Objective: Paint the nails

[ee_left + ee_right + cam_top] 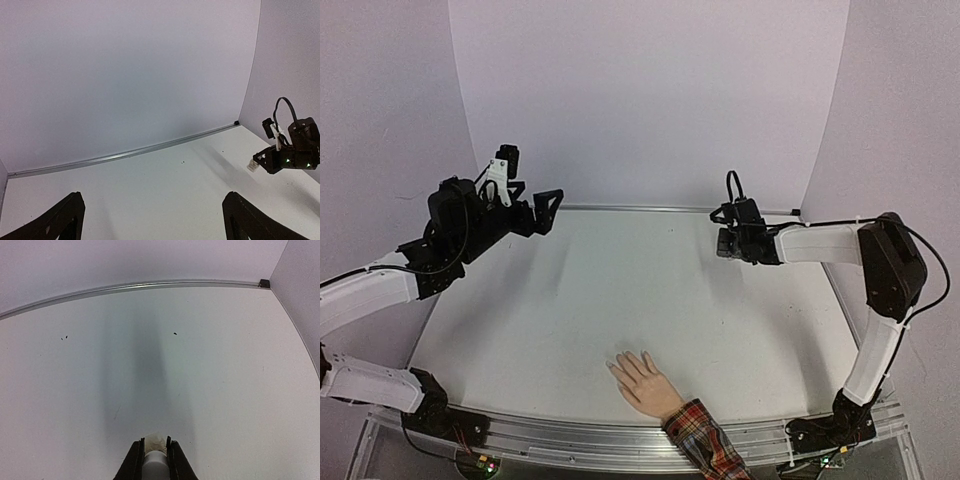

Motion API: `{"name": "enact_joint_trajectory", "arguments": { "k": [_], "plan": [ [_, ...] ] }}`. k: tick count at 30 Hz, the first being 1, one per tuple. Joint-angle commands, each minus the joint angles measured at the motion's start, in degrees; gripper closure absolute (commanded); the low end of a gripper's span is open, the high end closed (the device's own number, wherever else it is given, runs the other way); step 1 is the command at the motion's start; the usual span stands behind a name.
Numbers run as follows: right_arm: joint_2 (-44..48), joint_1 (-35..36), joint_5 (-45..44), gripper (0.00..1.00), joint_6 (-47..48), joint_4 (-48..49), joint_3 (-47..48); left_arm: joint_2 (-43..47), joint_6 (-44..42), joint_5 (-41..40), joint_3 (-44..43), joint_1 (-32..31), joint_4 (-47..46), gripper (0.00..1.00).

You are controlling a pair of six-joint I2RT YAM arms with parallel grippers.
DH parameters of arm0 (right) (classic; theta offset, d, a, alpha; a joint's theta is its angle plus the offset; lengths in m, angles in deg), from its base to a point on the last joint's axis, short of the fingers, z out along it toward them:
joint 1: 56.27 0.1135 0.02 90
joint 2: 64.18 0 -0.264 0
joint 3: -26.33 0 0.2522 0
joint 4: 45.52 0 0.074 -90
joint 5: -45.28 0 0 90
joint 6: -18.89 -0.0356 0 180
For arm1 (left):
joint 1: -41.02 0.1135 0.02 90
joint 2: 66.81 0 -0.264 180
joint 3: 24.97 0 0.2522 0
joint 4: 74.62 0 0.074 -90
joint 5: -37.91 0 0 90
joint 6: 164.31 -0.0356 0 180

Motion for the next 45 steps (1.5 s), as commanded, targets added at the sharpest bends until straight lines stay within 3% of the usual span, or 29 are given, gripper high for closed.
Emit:
{"name": "enact_joint_trajectory", "arguments": {
  "k": [1,6,17,28,39,45],
  "plan": [
    [-0.25,-0.5,0.38,1.0,-4.43,-1.78,2.8,2.7,-0.29,-1.02,0.85,0.12,-2.6,0.01],
    [1.44,-0.43,2.3,1.0,-7.02,-4.64,-2.44,4.15,0.59,-0.53,2.24,0.12,-4.11,0.01],
    [1.72,-0.44,2.02,0.99,-5.83,3.53,-10.29,3.37,0.64,1.67,2.27,0.15,-5.06,0.01],
    [-0.76,-0.4,2.5,0.9,-7.7,3.53,-10.59,4.07,0.75,1.93,2.62,0.15,-4.94,0.01],
    [0.5,-0.43,2.94,0.56,-7.58,4.05,-11.27,4.16,0.68,1.98,2.47,0.15,-4.52,0.01],
    [4.47,-0.4,3.49,0.31,-6.99,3.14,-11.62,4.1,0.79,1.79,2.53,0.17,-4.35,0.01]
  ]
}}
